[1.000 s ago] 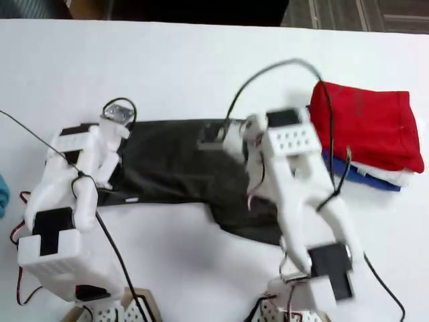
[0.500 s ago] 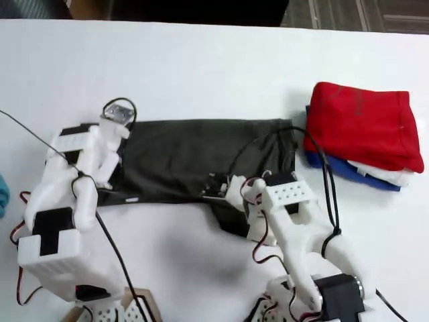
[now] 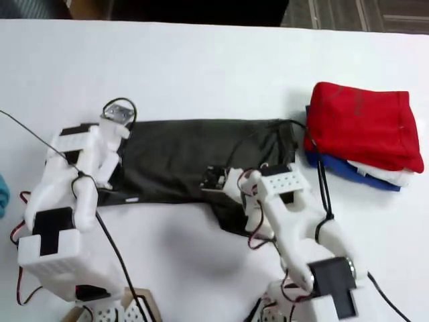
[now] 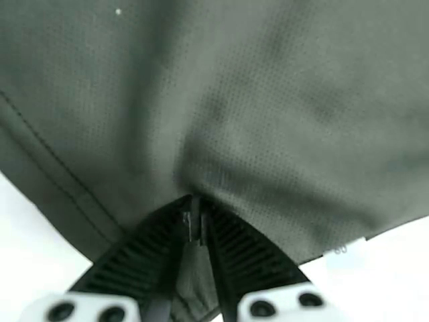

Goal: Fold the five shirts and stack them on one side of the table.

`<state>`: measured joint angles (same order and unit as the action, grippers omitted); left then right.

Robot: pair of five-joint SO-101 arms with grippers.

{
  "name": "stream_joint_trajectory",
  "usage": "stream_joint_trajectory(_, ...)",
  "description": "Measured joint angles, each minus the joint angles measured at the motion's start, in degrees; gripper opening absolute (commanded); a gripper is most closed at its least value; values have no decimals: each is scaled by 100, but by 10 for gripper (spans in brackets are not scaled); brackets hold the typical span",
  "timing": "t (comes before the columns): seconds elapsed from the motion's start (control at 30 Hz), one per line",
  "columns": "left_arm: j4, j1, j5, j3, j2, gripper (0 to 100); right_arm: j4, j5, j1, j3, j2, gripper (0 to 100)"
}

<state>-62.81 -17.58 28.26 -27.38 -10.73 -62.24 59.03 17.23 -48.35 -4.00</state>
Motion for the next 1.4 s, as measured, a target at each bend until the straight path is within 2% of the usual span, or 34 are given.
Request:
stream_joint_trajectory(0.27, 0, 0, 0, 0, 0, 26, -9, 9, -9, 413, 229, 21)
stream_joint_trajectory(0.5, 0, 0, 0, 0, 0, 26, -686, -9, 18, 1002, 281, 29)
stream_joint_trajectory(0.7, 0, 0, 0, 0, 0, 26, -967, -255, 26, 1046, 281, 221)
stream_joint_trajectory(0.9, 0, 0, 0, 0, 0, 26, -1169, -202, 422, 730, -378, 200)
stream_joint_trajectory(1.03, 0, 0, 0, 0, 0, 26, -1029, -237, 914, 369, -607, 201)
stream_joint_trajectory(1.4, 0, 0, 0, 0, 0, 26, -35, -475, 993, 431, 281, 199)
